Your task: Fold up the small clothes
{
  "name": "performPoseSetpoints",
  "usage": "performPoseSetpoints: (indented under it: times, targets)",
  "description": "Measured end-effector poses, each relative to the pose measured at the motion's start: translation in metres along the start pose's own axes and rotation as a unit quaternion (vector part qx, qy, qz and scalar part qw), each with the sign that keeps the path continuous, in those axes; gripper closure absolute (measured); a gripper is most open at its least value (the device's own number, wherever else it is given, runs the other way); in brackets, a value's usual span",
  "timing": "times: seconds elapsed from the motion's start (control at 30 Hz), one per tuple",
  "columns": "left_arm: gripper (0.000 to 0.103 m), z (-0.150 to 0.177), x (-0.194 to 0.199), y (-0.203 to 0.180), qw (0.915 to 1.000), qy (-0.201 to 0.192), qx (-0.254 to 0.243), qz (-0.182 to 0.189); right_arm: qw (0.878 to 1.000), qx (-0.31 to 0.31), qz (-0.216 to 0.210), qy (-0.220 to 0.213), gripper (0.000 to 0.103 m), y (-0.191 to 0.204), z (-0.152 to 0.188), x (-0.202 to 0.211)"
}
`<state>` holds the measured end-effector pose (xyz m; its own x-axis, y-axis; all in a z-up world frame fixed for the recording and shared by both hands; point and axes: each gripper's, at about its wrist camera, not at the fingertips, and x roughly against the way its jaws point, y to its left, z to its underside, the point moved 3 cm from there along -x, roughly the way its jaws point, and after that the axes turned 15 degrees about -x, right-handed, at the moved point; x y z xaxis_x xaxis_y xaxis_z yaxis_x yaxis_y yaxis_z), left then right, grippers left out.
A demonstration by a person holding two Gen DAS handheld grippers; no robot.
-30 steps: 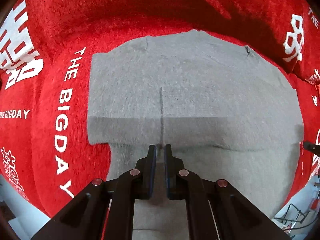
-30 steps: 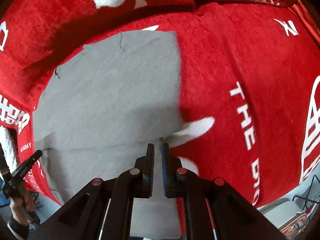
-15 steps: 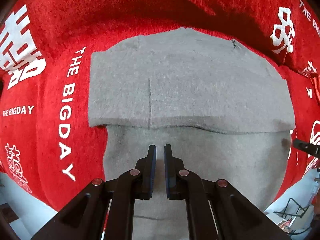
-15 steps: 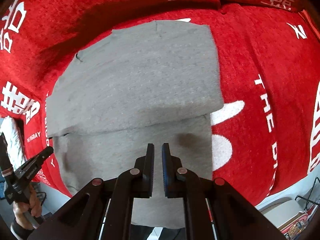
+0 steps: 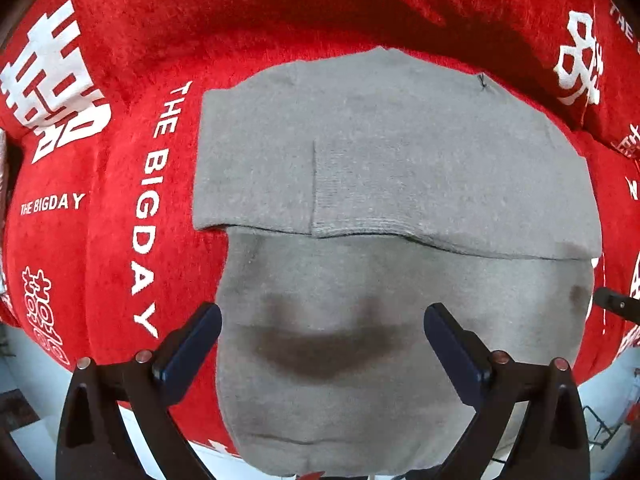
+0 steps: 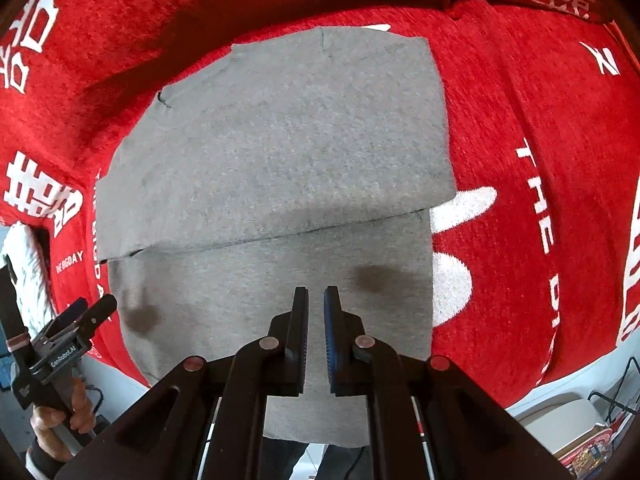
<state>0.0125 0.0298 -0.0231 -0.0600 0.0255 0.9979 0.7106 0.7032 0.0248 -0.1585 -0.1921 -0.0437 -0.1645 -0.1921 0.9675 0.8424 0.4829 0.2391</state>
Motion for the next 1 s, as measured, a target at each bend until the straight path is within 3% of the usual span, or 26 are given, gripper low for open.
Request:
performPoseSetpoints:
  times: [0.07, 0.17, 0.2, 0.23, 0.27, 0.4, 0.7, 0.8, 1.0]
  targets:
    - [0.002, 0.001, -0.001, -0.001, 1.0000, 0.003, 0.001, 0.000, 1.000, -0.001, 0.003, -0.001, 0.086, -0.001, -0.001, 0.000]
    - [0.002, 0.000, -0.001, -0.003, 1.0000, 0.004, -0.003, -0.008, 1.000, 0.005, 0.002, -0.010, 0.067, 0.000, -0.002, 0.003]
    - [0.002, 0.000, -0.002, -0.004, 0.9999, 0.004, -0.004, -0.011, 1.000, 0.013, -0.001, -0.022, 0.044, 0.002, -0.003, 0.007]
    - [0.002, 0.000, -0.002, -0.005, 0.9999, 0.006, -0.006, -0.012, 0.999, 0.020, -0.003, -0.035, 0.016, 0.004, -0.002, 0.011]
    - [0.002, 0.000, -0.004, -0.006, 0.9999, 0.008, -0.007, -0.012, 0.998, 0.027, -0.006, -0.049, 0.010, 0.006, -0.002, 0.015]
    - [0.002, 0.001, -0.006, -0.007, 0.9998, 0.016, -0.004, -0.007, 0.997, 0.052, -0.010, -0.062, 0.009, 0.012, -0.003, 0.024]
    - [0.002, 0.004, -0.011, -0.004, 0.9988, 0.035, 0.025, -0.023, 0.999, 0.019, -0.022, -0.037, 0.009, -0.006, -0.008, 0.018]
    - [0.002, 0.003, -0.013, -0.006, 0.9990, 0.040, 0.016, -0.009, 0.999, 0.012, -0.022, -0.028, 0.009, -0.014, -0.009, 0.016]
    - [0.002, -0.002, -0.009, -0.018, 0.9992, 0.037, -0.003, -0.016, 0.999, -0.015, -0.030, -0.010, 0.009, -0.029, -0.013, 0.013]
